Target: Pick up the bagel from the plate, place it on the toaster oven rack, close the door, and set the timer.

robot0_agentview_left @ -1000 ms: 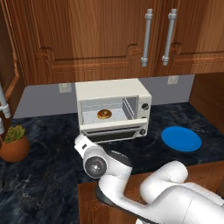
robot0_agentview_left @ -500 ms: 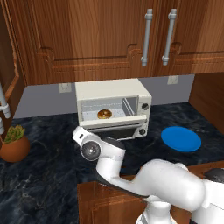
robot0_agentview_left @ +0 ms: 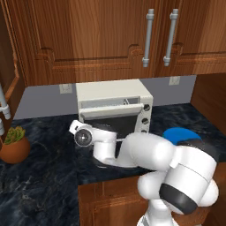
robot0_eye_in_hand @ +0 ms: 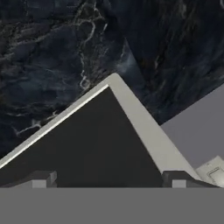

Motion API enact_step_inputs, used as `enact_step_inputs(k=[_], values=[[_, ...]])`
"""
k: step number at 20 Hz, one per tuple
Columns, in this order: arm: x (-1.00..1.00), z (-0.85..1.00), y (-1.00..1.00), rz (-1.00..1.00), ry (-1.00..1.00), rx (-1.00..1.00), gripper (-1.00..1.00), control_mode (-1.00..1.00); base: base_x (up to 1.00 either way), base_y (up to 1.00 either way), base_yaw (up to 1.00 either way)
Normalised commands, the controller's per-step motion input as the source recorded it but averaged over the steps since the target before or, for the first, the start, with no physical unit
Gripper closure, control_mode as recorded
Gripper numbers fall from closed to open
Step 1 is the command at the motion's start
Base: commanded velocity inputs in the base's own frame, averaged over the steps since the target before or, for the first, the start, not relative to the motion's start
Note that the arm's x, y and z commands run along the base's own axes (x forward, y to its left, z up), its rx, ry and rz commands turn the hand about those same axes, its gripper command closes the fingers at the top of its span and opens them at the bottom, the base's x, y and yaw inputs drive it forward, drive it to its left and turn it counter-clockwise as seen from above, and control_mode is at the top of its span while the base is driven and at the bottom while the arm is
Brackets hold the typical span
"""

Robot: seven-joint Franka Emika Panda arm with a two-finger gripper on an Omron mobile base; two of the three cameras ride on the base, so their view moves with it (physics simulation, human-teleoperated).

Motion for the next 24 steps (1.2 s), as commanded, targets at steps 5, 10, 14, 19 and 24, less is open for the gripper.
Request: enact_step_inputs(k=[5, 10, 14, 19, 24], values=[[0.78, 0.0, 0.02, 0.0, 0.0, -0.13, -1.0, -1.0, 0.0, 0.0, 0.0], [0.4, 0.0, 0.01, 0.0, 0.0, -0.15, -1.0, -1.0, 0.0, 0.0, 0.0], [-0.46, 0.0, 0.0, 0.0, -0.01, -0.15, -1.0, -1.0, 0.0, 0.0, 0.0], [-1.0, 0.25, -0.25, 0.0, 0.0, -0.04, -1.0, -1.0, 0.0, 0.0, 0.0], [-0.99, 0.86, -0.44, -0.01, 0.0, 0.05, -1.0, -1.0, 0.0, 0.0, 0.0]])
